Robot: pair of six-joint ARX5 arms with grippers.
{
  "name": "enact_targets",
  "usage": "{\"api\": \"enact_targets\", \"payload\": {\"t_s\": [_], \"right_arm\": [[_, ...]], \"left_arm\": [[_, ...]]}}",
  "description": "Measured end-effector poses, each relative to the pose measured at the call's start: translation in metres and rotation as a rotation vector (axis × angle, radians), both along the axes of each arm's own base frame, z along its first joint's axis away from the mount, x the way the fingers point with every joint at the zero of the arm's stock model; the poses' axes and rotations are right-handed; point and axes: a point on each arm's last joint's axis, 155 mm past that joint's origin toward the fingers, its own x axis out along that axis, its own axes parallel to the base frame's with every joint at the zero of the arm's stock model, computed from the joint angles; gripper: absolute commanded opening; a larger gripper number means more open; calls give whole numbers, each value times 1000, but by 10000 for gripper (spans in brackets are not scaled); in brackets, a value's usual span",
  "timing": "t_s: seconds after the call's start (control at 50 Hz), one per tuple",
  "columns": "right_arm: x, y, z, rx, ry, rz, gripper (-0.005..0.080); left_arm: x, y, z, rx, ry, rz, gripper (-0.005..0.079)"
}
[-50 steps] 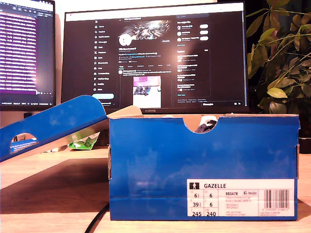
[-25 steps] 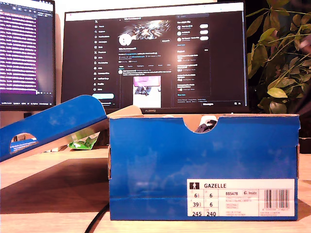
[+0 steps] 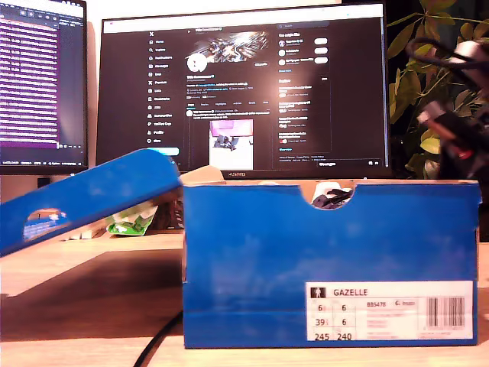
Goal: Close the blue shoebox by pushing the lid with your left arm and holding the box in place with your right arm
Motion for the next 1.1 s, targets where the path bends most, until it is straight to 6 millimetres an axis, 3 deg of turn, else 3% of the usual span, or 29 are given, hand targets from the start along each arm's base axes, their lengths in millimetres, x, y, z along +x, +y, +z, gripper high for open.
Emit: {"api": "enact_targets", "payload": {"t_s": [0.12,0.22,0.46,0.56,0.82,0.94,1.1], "right_arm": [[1,1,0,-4,-2,-4,-12],[1,1,0,2,3,-13,-12],[-3,12,1,11,1,18,-12],[-2,17,5,30,-8,24,-12],[1,18,13,33,-3,23,-12],[15,16,36,-1,-43,28,-12],[40,-3,77,-84,-113,-12,-12]], "left_arm": [[2,-3,10,-39,1,-7,-19],[11,-4,32,-58,-47,-10,-19],[30,-28,150,-162,-303,-104,-19],[28,-41,179,-176,-364,-144,-19],[5,-102,208,-243,-396,-305,-19],[-6,-132,222,-284,-415,-352,-19],[-28,-167,235,-328,-447,-430,-19]]}}
